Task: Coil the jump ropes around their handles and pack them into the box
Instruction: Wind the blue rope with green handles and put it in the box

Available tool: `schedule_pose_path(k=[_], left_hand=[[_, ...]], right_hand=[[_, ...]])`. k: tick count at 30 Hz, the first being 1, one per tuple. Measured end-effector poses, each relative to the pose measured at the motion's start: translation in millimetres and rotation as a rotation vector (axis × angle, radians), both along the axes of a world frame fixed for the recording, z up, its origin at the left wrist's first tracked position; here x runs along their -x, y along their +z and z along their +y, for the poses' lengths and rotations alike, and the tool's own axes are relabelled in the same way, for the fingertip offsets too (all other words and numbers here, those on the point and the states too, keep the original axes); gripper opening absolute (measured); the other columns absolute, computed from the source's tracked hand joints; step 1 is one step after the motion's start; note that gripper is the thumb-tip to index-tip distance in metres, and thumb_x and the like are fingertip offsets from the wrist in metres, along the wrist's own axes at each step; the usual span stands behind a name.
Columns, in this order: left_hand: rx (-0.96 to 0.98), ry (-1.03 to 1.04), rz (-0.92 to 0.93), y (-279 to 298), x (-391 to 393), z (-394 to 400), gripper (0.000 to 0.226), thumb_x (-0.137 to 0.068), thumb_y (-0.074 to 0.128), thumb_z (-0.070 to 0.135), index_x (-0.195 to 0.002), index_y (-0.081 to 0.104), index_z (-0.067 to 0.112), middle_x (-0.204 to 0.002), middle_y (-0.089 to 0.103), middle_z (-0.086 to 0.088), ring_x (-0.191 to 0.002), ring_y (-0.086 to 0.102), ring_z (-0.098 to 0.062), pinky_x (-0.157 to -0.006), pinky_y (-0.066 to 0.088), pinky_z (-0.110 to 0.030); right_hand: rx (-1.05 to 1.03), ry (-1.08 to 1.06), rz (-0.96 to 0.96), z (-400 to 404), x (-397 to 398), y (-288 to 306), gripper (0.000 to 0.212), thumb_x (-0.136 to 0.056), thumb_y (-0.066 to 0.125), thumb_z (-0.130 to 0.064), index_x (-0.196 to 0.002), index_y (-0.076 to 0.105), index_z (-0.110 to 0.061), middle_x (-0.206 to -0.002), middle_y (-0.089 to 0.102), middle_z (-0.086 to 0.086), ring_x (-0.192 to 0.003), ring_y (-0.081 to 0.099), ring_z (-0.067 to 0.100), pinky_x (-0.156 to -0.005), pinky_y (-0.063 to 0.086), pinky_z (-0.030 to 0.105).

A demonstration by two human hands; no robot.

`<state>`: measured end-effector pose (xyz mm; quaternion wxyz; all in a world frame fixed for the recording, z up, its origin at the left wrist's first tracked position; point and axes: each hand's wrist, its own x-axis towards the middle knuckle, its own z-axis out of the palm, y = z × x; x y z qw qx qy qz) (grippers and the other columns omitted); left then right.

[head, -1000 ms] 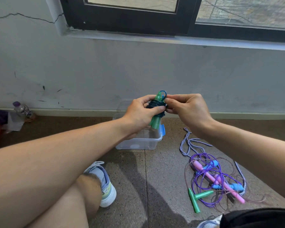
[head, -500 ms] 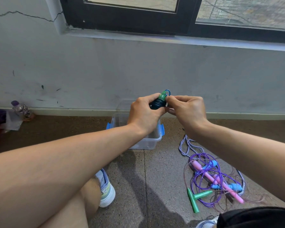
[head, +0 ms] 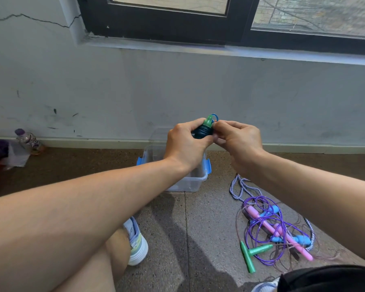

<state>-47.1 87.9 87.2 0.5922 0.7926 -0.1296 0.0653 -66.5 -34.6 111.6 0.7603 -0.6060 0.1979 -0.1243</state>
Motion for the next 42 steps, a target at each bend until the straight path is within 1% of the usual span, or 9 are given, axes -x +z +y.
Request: schedule_pose_path(k=[7, 13, 16, 20, 26, 29, 32, 36, 42], left_hand=[[-0.101, 0.038, -0.126, 1, 3, 1, 0.04, -0.079, 0.08, 0.027, -0.117, 0.072, 0.034, -0.095, 0.072, 0.001, -0.09, 0.065, -0.017, -0.082, 0.054, -0.035], [-0.096, 0.033, -0.124, 1, 5, -2, 0.042, -0.077, 0.083, 0.027, -0.117, 0.072, 0.035, -0.093, 0.071, 0.003, -0.088, 0.064, -0.015, -0.081, 0.053, -0.031], [-0.029, 0.034, -0.071, 2, 1, -8, 0.041, -0.074, 0.084, 0.027, -0.113, 0.074, 0.035, -0.092, 0.074, 0.006, -0.087, 0.068, -0.012, -0.082, 0.055, -0.032], [-0.026, -0.015, 0.053, 1, -8, -4, 0.048, -0.073, 0.086, 0.025, -0.119, 0.072, 0.027, -0.098, 0.073, 0.008, -0.09, 0.068, -0.006, -0.088, 0.055, -0.027], [0.025, -0.173, 0.163, 3, -12, 7, 0.028, -0.08, 0.081, 0.016, -0.106, 0.073, 0.021, -0.094, 0.075, -0.003, -0.091, 0.072, -0.019, -0.089, 0.057, -0.038], [0.102, -0.212, 0.237, 3, -14, 9, 0.026, -0.082, 0.08, 0.014, -0.107, 0.071, 0.018, -0.097, 0.075, -0.007, -0.089, 0.072, -0.021, -0.079, 0.06, -0.036], [0.139, -0.259, 0.307, 5, -15, 12, 0.029, -0.083, 0.078, 0.01, -0.11, 0.069, 0.016, -0.095, 0.072, -0.006, -0.084, 0.069, -0.015, -0.069, 0.054, -0.026], [0.126, -0.283, 0.352, 0, -15, 11, 0.025, -0.084, 0.076, 0.008, -0.105, 0.069, 0.021, -0.088, 0.07, -0.003, -0.083, 0.067, -0.018, -0.072, 0.055, -0.033], [0.17, -0.338, 0.478, 1, -17, 14, 0.025, -0.086, 0.074, 0.008, -0.107, 0.068, 0.019, -0.093, 0.069, -0.01, -0.088, 0.07, -0.027, -0.073, 0.054, -0.047]], right_hand=[[-0.009, 0.008, 0.01, 1, -3, -2, 0.009, -0.084, 0.072, -0.002, -0.093, 0.075, 0.001, -0.082, 0.076, 0.012, -0.072, 0.073, 0.012, -0.065, 0.055, 0.019], [0.117, 0.005, -0.016, -1, -3, -6, 0.009, -0.083, 0.069, -0.003, -0.084, 0.077, -0.005, -0.081, 0.076, 0.012, -0.073, 0.071, 0.015, -0.068, 0.058, 0.025], [0.16, -0.03, -0.028, -1, -5, -4, 0.003, -0.081, 0.073, -0.008, -0.082, 0.076, -0.009, -0.076, 0.075, 0.006, -0.065, 0.068, 0.011, -0.062, 0.053, 0.021], [-0.001, 0.027, 0.033, -3, -5, 0, 0.005, -0.084, 0.072, -0.003, -0.088, 0.07, -0.001, -0.08, 0.075, 0.012, -0.07, 0.073, 0.017, -0.062, 0.056, 0.022], [0.063, 0.174, 0.051, -9, -6, 5, 0.011, -0.087, 0.063, -0.001, -0.088, 0.072, 0.004, -0.072, 0.072, 0.008, -0.061, 0.068, 0.013, -0.07, 0.06, 0.025], [0.038, 0.198, 0.064, -9, -8, 7, 0.015, -0.087, 0.06, 0.001, -0.076, 0.07, -0.001, -0.07, 0.067, 0.007, -0.061, 0.063, 0.011, -0.07, 0.058, 0.022], [0.005, 0.209, 0.055, -10, -9, 7, 0.007, -0.086, 0.067, 0.004, -0.084, 0.068, -0.002, -0.076, 0.071, 0.01, -0.068, 0.069, 0.017, -0.073, 0.06, 0.025], [-0.014, 0.138, 0.061, -10, -10, 3, 0.03, -0.081, 0.07, 0.01, -0.096, 0.053, -0.009, -0.079, 0.065, 0.013, -0.066, 0.067, 0.022, -0.069, 0.061, 0.029], [0.088, 0.175, 0.037, -11, -9, 0, 0.027, -0.081, 0.07, 0.009, -0.093, 0.057, -0.011, -0.078, 0.062, 0.006, -0.071, 0.063, 0.018, -0.068, 0.054, 0.026]])
